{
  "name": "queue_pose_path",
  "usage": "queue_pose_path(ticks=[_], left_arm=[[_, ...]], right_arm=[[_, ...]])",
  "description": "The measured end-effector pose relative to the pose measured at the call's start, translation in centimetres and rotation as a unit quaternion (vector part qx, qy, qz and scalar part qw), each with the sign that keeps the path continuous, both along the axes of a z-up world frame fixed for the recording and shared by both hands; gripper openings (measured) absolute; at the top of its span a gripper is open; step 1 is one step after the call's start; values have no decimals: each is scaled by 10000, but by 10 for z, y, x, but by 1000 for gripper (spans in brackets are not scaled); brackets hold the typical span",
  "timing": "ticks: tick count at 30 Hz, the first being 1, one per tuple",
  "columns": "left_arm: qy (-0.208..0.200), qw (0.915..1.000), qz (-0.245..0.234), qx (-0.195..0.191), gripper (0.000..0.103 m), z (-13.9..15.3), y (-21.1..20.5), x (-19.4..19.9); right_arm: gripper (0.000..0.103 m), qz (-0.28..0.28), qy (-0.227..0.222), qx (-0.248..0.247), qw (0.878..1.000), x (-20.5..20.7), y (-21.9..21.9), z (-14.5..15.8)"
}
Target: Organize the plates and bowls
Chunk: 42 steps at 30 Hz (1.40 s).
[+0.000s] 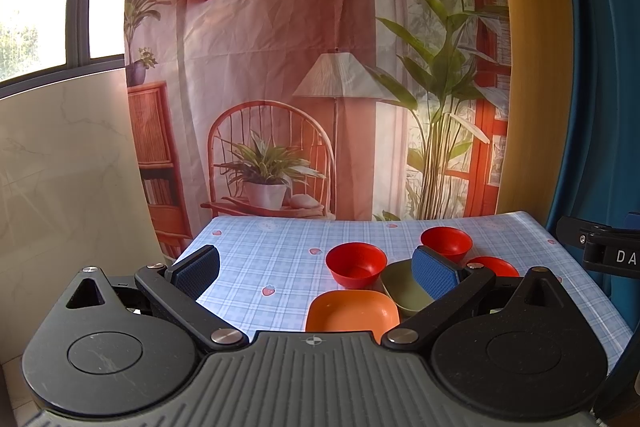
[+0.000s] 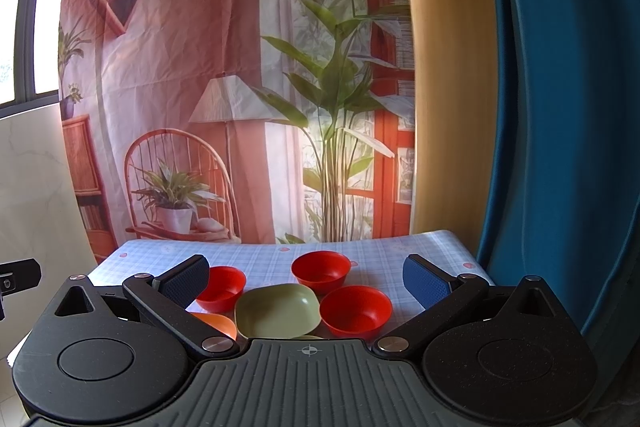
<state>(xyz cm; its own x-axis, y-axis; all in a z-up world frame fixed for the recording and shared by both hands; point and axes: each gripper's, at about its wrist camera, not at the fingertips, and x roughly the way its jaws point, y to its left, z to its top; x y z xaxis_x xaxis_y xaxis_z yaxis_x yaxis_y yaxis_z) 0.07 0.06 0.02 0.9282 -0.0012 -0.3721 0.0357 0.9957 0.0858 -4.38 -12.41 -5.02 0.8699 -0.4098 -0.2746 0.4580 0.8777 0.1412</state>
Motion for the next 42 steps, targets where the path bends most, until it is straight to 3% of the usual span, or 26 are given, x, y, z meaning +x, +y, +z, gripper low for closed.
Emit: queue_pose_path(ticks=[23, 29, 32, 35, 37, 42], left_arm=[[-93, 9999, -37, -120, 103, -2, 5, 6], [-354, 9987, 38, -364, 103, -11, 3, 21], [-343, 9991, 47, -228, 103, -20, -1, 31], [-201, 9997, 92, 36, 103, -33, -3, 45], [-180, 9998, 91, 9, 103, -39, -5, 55], [409, 9990, 82, 148, 103, -71, -4, 81]], right_arm=[[103, 73, -216, -102, 9997, -2, 0, 0], [103, 187, -270, -51, 9994, 11, -8, -12], [103, 172, -129, -140, 9997, 25, -10, -24], [103, 94, 47, -209, 9997, 41, -11, -39], [103, 120, 108, -11, 9999, 49, -18, -51], [103, 206, 233, 513, 9982, 72, -39, -85]])
